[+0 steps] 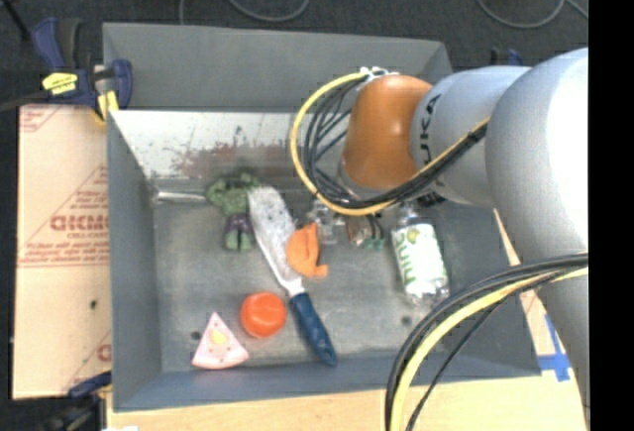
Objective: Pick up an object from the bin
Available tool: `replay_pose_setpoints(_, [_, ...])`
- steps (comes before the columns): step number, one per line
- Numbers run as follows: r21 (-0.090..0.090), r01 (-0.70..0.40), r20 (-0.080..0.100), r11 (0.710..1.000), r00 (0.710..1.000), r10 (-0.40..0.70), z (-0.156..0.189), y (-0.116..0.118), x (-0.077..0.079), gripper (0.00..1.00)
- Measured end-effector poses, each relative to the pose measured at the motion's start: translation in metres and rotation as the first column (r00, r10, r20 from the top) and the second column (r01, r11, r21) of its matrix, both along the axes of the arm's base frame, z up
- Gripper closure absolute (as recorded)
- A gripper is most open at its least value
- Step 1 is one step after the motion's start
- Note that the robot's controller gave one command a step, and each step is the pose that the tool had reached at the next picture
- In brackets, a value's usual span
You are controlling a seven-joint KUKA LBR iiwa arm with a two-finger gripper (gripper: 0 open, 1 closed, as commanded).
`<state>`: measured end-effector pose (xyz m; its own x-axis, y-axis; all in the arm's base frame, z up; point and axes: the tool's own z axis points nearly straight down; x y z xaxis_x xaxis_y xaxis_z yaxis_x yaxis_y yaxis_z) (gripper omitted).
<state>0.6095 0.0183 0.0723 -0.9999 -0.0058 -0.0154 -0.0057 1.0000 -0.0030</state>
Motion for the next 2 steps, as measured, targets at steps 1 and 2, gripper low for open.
replay_pose_setpoints(1, [0.0, 0.003, -0.005, 1.0, 1.0, -0.003, 0.026, -0.001, -0.001, 1.0])
replay_pose_setpoints(2, [0.0, 0.013, -0.001, 1.0, 1.0, -0.013, 0.082, 0.01, 0.006, 1.0])
